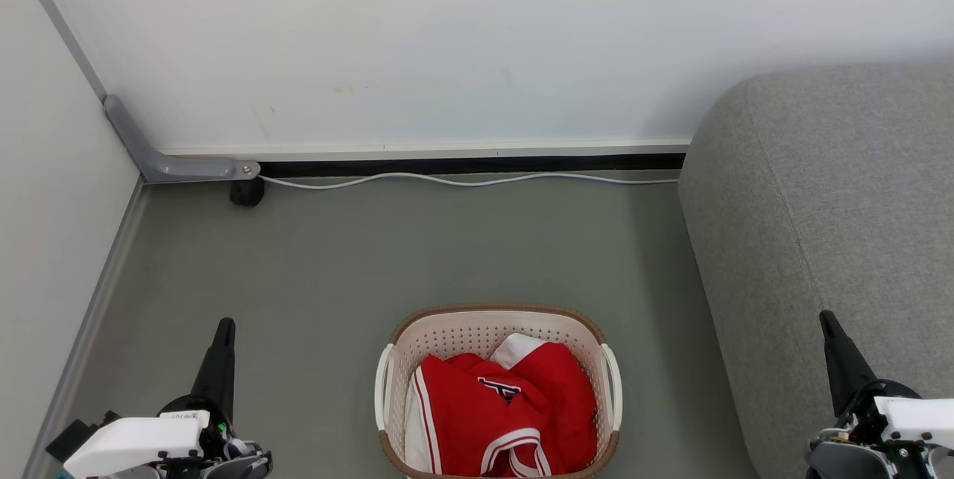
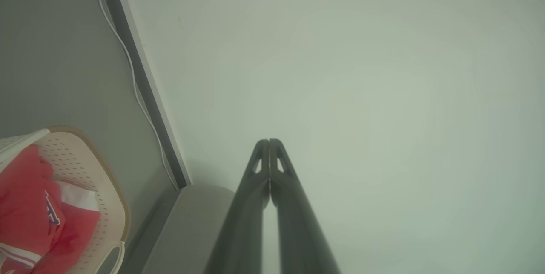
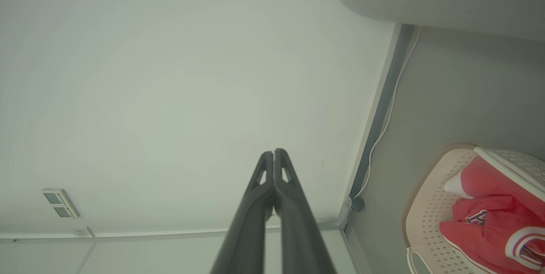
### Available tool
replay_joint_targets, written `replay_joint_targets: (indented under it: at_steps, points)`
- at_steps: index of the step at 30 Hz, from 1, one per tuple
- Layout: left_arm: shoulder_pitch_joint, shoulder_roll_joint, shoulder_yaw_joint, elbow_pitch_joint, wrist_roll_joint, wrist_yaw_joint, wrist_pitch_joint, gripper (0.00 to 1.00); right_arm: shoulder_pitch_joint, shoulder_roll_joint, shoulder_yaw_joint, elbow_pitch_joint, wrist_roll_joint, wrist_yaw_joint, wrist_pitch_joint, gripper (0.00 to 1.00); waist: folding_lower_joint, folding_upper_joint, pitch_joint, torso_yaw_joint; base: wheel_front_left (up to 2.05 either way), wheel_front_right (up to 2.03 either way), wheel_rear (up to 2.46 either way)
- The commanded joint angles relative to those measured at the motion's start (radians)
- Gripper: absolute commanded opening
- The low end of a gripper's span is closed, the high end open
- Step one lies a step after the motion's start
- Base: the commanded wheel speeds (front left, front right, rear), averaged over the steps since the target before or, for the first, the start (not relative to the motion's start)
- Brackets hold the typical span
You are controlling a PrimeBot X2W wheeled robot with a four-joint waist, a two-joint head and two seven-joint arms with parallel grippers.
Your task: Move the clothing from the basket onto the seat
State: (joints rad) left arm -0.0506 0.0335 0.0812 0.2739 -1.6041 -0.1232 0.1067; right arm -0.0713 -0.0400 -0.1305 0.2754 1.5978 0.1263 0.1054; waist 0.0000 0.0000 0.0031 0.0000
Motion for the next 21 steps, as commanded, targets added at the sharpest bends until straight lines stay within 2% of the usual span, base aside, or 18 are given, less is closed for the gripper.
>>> replay_joint_targets:
  at_steps: [1,8,9,10,14,21]
  points:
    - [-0.057,0.017,0.032,-0.029,-0.005,-0.007,0.006,0.0,-0.037,-0.01,0.017,-0.031,0.011,0.004,0.008,0.0,0.0,0.0,0.0,0.0,0.0,0.0,0.0]
    - [-0.057,0.017,0.032,-0.029,-0.005,-0.007,0.006,0.0,-0.037,-0.01,0.017,-0.031,0.011,0.004,0.008,0.0,0.0,0.0,0.0,0.0,0.0,0.0,0.0]
    - [-0.057,0.017,0.032,-0.029,-0.005,-0.007,0.006,1.0,-0.037,-0.01,0.017,-0.031,0.011,0.004,0.008,1.0,0.0,0.0,0.0,0.0,0.0,0.0,0.0]
    - [0.002,-0.001,-0.001,0.003,0.0,0.0,0.0,1.0,0.001,0.0,0.001,0.003,-0.001,0.0,0.0,1.0,0.0,0.0,0.0,0.0,0.0,0.0,0.0]
    - [0.039,-0.02,-0.003,0.051,0.0,0.001,-0.002,1.0,0.034,0.018,0.008,0.047,-0.001,0.0,0.0,1.0,0.0,0.0,0.001,0.0,0.0,0.0,0.0]
    - [0.025,-0.018,-0.011,0.051,0.001,0.001,-0.016,1.0,0.022,0.012,0.014,0.039,-0.006,0.0,-0.003,1.0,0.0022,0.0,0.0,-0.001,0.0,0.0,0.0]
